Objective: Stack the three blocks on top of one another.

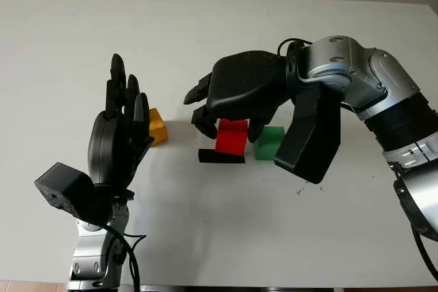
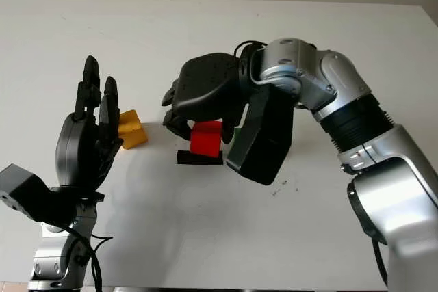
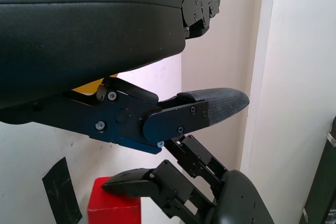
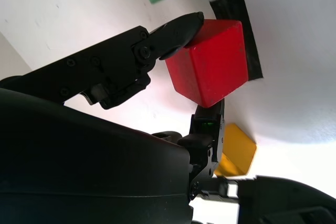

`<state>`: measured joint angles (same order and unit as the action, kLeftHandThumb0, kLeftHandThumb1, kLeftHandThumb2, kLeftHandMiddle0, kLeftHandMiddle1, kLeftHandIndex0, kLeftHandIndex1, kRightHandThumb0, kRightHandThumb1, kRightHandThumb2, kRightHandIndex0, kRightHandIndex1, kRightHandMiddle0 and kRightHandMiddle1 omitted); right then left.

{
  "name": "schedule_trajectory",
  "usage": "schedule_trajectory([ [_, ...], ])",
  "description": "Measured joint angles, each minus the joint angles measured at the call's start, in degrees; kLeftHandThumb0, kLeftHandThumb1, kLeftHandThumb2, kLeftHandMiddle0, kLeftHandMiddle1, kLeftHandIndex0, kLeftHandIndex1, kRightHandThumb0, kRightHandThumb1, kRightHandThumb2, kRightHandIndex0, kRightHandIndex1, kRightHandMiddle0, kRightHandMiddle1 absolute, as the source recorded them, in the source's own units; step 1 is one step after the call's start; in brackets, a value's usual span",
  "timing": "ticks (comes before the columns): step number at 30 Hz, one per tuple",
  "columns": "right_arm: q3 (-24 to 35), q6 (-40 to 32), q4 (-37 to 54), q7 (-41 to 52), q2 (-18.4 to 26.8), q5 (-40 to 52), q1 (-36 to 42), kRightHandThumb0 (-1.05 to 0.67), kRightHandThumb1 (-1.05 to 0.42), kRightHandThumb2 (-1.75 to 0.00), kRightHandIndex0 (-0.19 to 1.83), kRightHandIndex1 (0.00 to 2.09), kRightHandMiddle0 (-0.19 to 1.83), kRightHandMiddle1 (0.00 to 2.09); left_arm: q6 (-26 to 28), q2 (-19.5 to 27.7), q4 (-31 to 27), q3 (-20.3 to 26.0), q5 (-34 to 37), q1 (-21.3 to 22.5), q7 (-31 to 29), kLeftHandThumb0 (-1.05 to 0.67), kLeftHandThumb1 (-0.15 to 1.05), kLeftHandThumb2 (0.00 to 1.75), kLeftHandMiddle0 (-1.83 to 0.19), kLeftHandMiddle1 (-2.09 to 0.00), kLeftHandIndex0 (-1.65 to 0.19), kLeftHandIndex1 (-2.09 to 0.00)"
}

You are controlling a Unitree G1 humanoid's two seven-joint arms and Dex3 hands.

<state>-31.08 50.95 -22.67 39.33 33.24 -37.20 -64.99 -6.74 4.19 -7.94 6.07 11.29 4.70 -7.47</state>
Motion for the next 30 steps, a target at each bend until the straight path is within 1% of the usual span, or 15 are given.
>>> schedule_trajectory([
  [5, -0.2, 2.0, -2.2, -5.0, -0.6, -3.9, 0.4, -0.45, -0.95, -0.06, 0.34, 0.05, 0.45, 1.42, 0.0, 0.0, 0.0, 0.0, -0.3, -0.1, 0.0, -0.63, 1.05, 0.62, 0.19, -0.04, 0.19, -0.01],
  [11, -1.2, 2.5, -3.2, -6.3, -0.9, -7.7, 0.4, -0.46, -0.96, -0.05, 0.31, 0.04, 0.41, 1.45, 0.0, 0.1, 0.0, 0.0, -0.3, -0.1, 0.0, -0.62, 1.05, 0.62, 0.18, -0.04, 0.19, -0.02],
  [18, -1.2, 2.8, -3.9, -8.1, -1.6, -9.1, 0.4, -0.46, -0.96, -0.05, 0.31, 0.05, 0.43, 1.41, -0.1, 0.0, 0.0, 0.0, -0.3, -0.1, 0.0, -0.63, 1.05, 0.61, 0.19, -0.05, 0.19, -0.03],
  [30, -1.9, 3.4, -4.5, -10.0, -1.8, -10.1, 0.3, -0.45, -0.96, -0.05, 0.32, 0.06, 0.45, 1.45, -0.1, 0.2, 0.0, 0.0, -0.3, -0.2, -0.2, -0.61, 1.05, 0.62, 0.18, -0.05, 0.19, -0.02],
])
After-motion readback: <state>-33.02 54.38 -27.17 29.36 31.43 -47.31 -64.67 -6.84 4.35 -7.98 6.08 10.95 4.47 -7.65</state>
